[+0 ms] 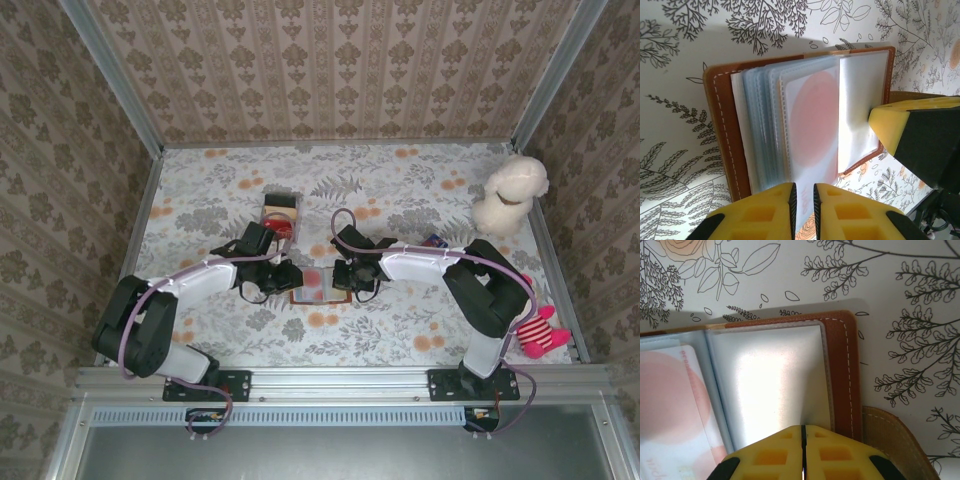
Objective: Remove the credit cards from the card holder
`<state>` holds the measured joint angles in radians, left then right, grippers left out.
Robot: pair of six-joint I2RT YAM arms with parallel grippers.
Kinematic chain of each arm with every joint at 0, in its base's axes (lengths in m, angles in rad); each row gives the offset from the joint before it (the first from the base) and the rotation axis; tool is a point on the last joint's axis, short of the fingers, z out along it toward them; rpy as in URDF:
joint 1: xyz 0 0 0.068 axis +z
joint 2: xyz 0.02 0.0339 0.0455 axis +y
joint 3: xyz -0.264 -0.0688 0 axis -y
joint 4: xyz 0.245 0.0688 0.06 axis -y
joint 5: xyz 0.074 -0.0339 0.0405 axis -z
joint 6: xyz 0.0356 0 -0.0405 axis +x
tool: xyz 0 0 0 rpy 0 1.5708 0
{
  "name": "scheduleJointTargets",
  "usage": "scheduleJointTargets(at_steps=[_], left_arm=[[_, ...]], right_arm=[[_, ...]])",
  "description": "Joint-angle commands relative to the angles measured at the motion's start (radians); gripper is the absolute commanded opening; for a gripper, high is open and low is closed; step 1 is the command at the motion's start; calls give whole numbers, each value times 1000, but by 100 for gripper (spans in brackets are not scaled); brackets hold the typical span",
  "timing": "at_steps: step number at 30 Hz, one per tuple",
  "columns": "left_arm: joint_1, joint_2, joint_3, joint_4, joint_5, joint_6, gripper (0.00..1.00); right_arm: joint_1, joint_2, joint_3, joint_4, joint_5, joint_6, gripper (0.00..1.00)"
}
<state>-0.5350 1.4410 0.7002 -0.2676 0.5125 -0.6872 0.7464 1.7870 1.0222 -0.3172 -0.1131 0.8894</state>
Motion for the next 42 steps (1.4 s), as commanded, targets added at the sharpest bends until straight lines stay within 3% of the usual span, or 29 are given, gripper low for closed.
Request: scheduleJointTargets(at_steps=[1, 18, 33, 42], left_arm=[[6, 23, -2, 6, 17, 8, 20], [10, 76, -2, 62, 79, -11, 22], [7, 117, 9, -30, -18, 18, 33], [7, 149, -1, 2, 14, -5, 35]], right_arm=[[1, 49, -5, -45, 10, -13, 8], [2, 47, -5, -45, 10, -13, 8], [2, 49, -3, -51, 13, -14, 8], [2, 53, 4, -54, 12, -16, 8]])
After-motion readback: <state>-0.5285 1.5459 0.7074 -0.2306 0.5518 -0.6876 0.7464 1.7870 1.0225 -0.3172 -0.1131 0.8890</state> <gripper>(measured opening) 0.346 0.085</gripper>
